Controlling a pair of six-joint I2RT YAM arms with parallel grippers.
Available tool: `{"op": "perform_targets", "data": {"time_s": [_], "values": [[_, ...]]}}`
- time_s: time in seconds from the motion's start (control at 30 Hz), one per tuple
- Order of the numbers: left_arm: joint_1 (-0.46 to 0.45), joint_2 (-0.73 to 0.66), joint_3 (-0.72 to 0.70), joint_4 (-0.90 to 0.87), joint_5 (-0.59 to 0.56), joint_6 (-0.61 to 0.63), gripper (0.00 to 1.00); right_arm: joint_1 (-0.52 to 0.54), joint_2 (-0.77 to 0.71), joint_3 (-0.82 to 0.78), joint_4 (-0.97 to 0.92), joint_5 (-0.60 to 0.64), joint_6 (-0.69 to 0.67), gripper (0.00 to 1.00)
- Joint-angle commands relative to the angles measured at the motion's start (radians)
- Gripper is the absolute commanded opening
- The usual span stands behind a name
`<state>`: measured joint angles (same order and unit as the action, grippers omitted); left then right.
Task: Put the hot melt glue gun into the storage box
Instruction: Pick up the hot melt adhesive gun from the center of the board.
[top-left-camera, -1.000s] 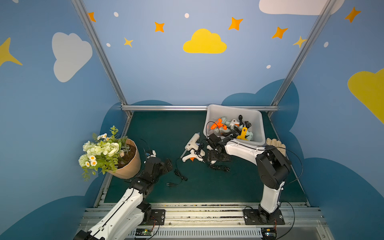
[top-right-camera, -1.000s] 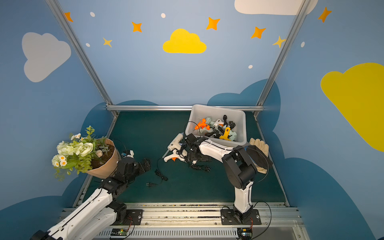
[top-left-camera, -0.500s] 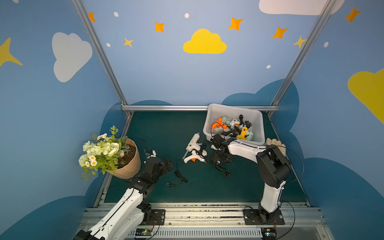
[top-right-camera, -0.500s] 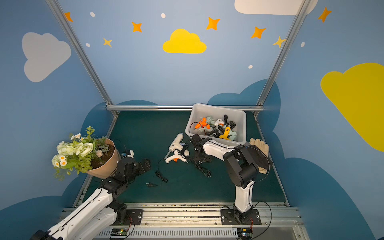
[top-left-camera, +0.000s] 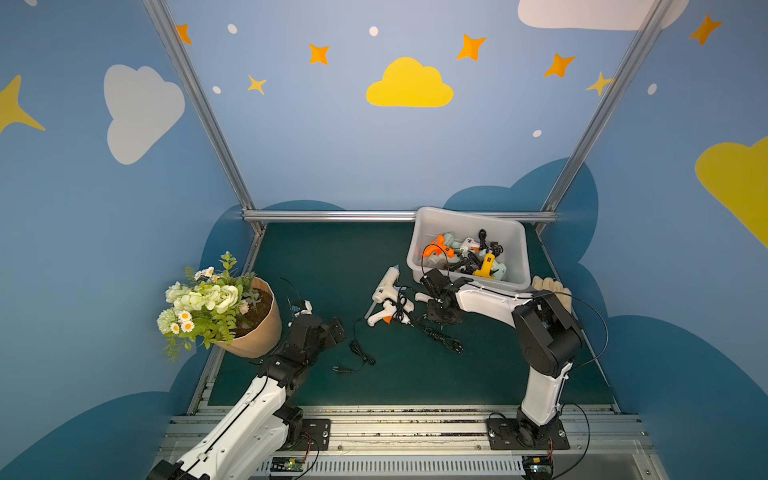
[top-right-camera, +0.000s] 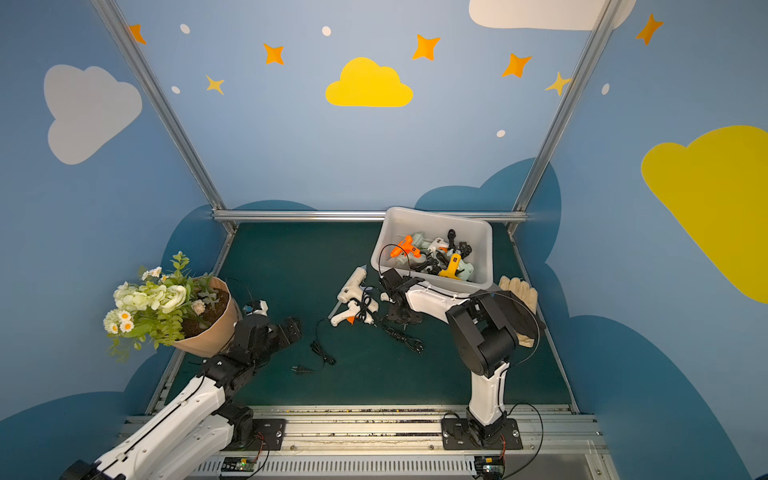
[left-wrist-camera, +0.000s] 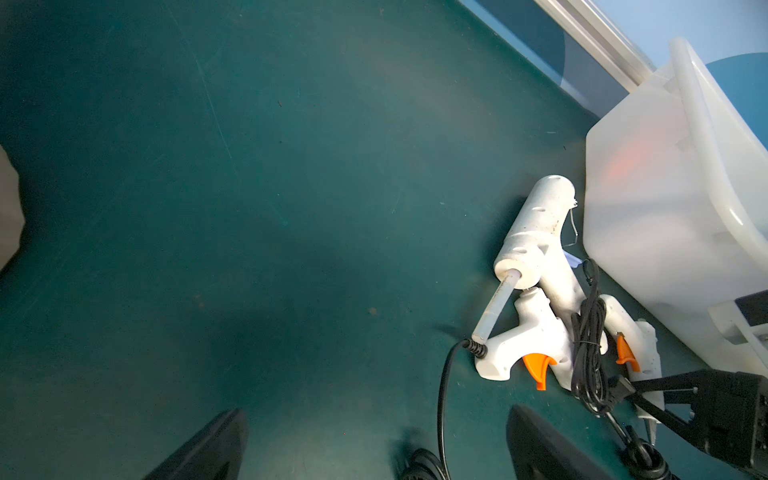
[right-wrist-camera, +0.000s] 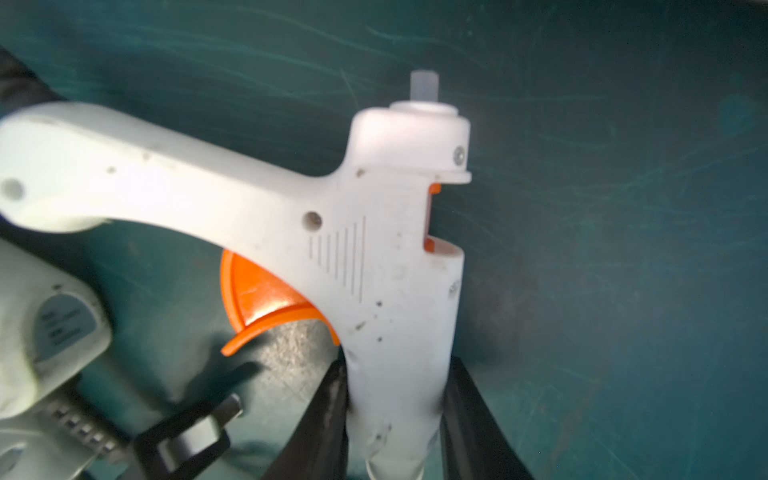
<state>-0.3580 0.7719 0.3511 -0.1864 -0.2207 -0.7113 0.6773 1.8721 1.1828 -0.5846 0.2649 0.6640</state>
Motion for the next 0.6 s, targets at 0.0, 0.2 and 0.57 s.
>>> {"op": "perform_targets", "data": {"time_s": [0.0,0.2,0.57], "values": [[0.004,-0.011,0.014,-0.011,-0.007,-0.003,1.00,0.037,-0.096,-0.028,-0.032,0.148,-0.037,0.02],[0.004,-0.016,0.012,-0.013,-0.007,-0.008,1.00,0.121,-0.207,-0.035,-0.036,0.235,-0.110,0.00],[0.005,-0.019,0.011,-0.015,-0.009,-0.008,1.00,0.248,-0.361,0.025,-0.029,0.246,-0.223,0.00]]}}
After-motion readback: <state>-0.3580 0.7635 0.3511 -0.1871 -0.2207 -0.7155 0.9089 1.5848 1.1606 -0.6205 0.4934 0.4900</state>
